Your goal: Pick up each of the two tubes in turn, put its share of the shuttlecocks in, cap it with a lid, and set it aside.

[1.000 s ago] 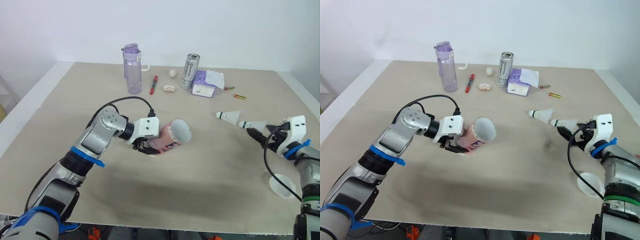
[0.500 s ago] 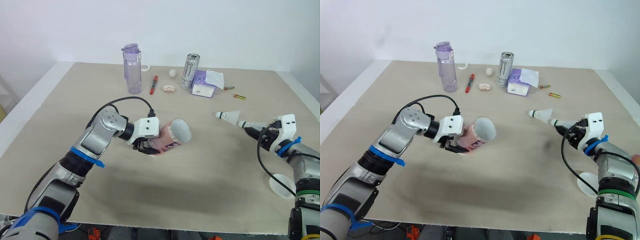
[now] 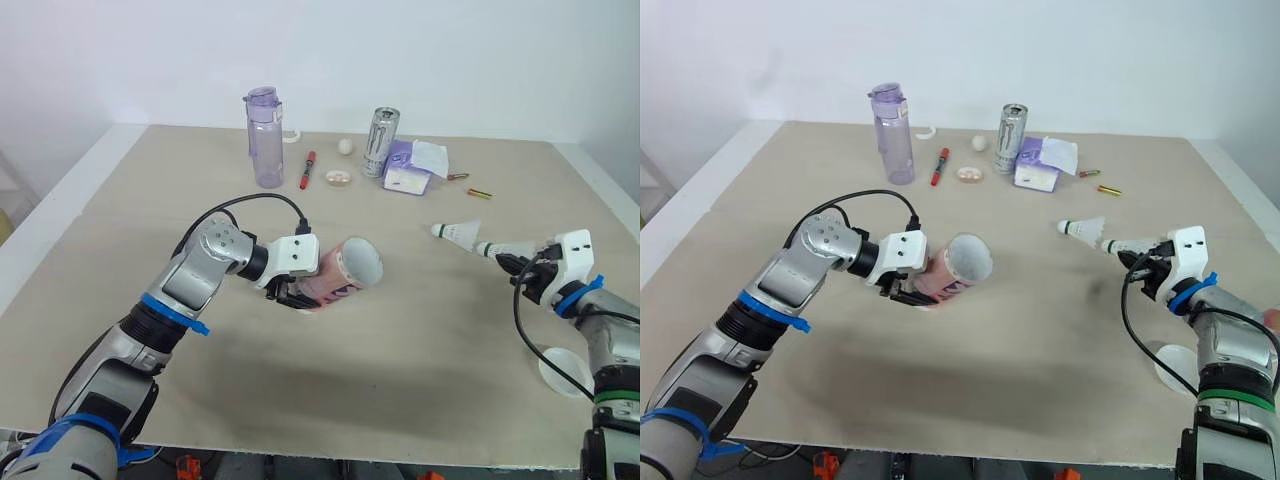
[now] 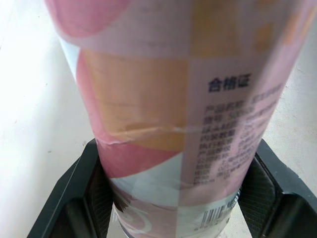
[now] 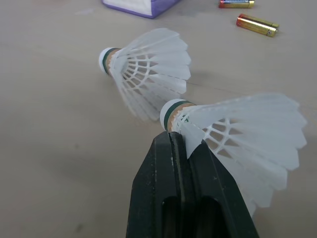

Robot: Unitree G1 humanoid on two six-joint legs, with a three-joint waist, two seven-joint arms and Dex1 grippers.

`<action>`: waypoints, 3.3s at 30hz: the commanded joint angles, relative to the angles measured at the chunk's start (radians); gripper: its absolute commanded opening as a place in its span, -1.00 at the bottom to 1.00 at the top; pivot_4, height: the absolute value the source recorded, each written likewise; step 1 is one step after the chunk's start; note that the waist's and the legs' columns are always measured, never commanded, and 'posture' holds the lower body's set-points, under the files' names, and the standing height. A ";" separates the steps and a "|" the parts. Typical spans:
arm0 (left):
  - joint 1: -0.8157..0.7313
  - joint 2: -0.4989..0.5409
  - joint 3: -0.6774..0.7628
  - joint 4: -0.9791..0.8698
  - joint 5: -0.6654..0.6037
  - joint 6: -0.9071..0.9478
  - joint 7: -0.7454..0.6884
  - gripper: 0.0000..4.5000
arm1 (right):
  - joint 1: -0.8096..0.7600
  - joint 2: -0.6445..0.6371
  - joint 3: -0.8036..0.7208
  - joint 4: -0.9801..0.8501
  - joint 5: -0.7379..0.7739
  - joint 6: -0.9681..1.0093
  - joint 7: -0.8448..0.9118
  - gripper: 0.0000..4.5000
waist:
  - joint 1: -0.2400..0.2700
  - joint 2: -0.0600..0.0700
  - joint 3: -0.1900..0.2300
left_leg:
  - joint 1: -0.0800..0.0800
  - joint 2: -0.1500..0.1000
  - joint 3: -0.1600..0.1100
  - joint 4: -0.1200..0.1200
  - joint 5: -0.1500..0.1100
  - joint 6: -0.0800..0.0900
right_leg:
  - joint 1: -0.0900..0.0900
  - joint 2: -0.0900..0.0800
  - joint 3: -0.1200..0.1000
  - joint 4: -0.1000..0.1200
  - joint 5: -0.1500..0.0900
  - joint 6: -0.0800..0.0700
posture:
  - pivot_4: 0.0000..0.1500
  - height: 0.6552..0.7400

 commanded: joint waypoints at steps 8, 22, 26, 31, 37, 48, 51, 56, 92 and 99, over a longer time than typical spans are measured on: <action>-0.005 -0.005 -0.007 0.048 -0.015 0.016 -0.012 0.39 | -0.028 -0.297 0.128 -0.819 0.077 -0.080 0.344 -0.98 | 0.003 0.007 0.001 | -0.002 0.001 -0.001 -0.001 0.000 0.000 | -0.002 0.002 -0.001 0.000 -0.002 0.001 | 1.00 1.00; -0.024 -0.020 -0.001 0.073 -0.023 0.020 -0.002 0.39 | -0.089 -0.226 0.295 -0.938 0.068 -0.122 0.410 -0.98 | 0.006 0.004 0.003 | -0.004 0.000 -0.001 0.000 0.000 0.000 | -0.004 -0.002 -0.002 0.000 -0.002 0.000 | 1.00 1.00; -0.015 -0.023 -0.002 0.062 -0.024 0.025 0.004 0.39 | -0.101 -0.201 0.368 -0.899 -0.018 -0.191 0.424 -0.98 | 0.006 0.004 0.003 | -0.004 0.000 -0.001 0.000 0.000 0.000 | -0.004 -0.002 -0.002 0.000 -0.002 0.000 | 1.00 1.00; -0.008 -0.025 -0.002 0.049 -0.024 0.034 0.009 0.39 | -0.142 -0.181 0.405 -0.876 -0.043 -0.215 0.443 -0.69 | 0.006 0.004 0.003 | -0.004 0.000 0.000 0.000 0.000 0.000 | -0.004 -0.002 -0.002 0.000 -0.002 0.000 | 1.00 1.00; 0.000 -0.020 -0.003 0.041 -0.023 0.037 0.010 0.39 | -0.176 -0.164 0.385 -0.870 -0.009 -0.184 0.439 0.10 | 0.007 0.004 0.003 | -0.005 0.000 -0.001 0.000 0.000 0.000 | -0.004 -0.002 -0.003 0.000 -0.002 0.000 | 1.00 1.00; 0.008 -0.022 -0.011 0.035 -0.022 0.036 0.011 0.39 | 0.051 0.013 0.036 -0.930 0.263 0.441 -0.117 0.95 | 0.009 -0.002 0.000 | -0.007 0.001 -0.003 0.000 0.000 0.000 | -0.004 -0.004 -0.005 0.000 0.001 -0.006 | 1.00 1.00; 0.007 -0.024 -0.012 0.037 -0.021 0.034 0.011 0.39 | 0.121 0.111 0.003 -0.992 0.250 0.505 -0.279 0.95 | 0.009 -0.002 0.000 | -0.007 0.000 -0.003 0.000 0.000 0.000 | -0.005 -0.004 -0.005 0.000 0.001 -0.007 | 1.00 1.00; 0.002 -0.030 -0.013 0.050 -0.018 0.026 0.013 0.39 | 0.271 0.268 -0.004 -1.039 0.165 0.524 -0.506 0.95 | 0.010 -0.002 0.000 | -0.008 0.000 -0.004 0.001 0.000 0.001 | -0.004 -0.003 -0.006 0.000 -0.003 0.001 | 1.00 1.00; 0.008 -0.023 -0.002 0.042 -0.012 0.034 0.025 0.39 | 0.026 0.405 0.063 -0.453 0.043 0.320 -0.541 0.95 | 0.005 -0.001 -0.001 | -0.008 -0.001 -0.003 0.001 0.002 0.003 | -0.004 -0.003 -0.005 0.000 -0.001 0.001 | 1.00 1.00; 0.020 -0.019 0.002 0.027 -0.014 0.043 0.033 0.39 | -0.036 0.380 0.059 -0.324 0.013 0.259 -0.517 0.95 | 0.004 -0.001 -0.001 | -0.008 -0.001 -0.002 0.001 0.002 0.003 | -0.004 -0.003 -0.005 0.000 0.000 0.000 | 1.00 1.00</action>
